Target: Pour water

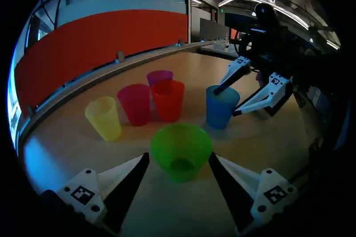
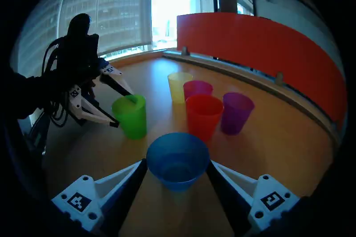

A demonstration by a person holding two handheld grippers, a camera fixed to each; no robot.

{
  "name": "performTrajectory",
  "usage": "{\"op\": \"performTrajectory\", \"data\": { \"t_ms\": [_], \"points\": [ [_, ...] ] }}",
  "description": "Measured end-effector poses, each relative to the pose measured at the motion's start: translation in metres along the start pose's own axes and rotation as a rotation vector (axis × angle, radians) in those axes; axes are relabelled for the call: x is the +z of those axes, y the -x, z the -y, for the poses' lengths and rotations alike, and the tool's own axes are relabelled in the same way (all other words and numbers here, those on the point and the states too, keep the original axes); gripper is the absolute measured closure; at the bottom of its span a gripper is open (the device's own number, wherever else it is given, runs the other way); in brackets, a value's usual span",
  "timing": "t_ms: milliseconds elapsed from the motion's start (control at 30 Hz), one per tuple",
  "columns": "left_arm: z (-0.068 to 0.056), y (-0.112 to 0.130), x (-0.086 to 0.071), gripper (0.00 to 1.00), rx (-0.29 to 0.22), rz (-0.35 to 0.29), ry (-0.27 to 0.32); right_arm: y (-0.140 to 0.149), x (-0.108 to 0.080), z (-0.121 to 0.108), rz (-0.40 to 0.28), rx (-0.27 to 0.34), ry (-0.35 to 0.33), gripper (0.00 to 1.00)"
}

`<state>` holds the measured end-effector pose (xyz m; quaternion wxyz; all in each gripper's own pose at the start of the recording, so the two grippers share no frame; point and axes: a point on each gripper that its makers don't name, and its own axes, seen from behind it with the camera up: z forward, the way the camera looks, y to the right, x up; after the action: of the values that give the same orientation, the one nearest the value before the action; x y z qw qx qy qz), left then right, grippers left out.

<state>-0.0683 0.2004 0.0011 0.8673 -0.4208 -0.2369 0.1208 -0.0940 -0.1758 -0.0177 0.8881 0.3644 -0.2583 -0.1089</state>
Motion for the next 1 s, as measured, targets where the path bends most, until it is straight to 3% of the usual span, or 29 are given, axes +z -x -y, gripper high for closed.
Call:
{"op": "performTrajectory", "data": {
  "t_ms": [1000],
  "points": [
    [0.002,-0.004,0.011,0.01,0.005,-0.021,-0.004,-0.002,0.007,-0.003,-0.001,-0.023,0.004,0.04]
  ]
}}
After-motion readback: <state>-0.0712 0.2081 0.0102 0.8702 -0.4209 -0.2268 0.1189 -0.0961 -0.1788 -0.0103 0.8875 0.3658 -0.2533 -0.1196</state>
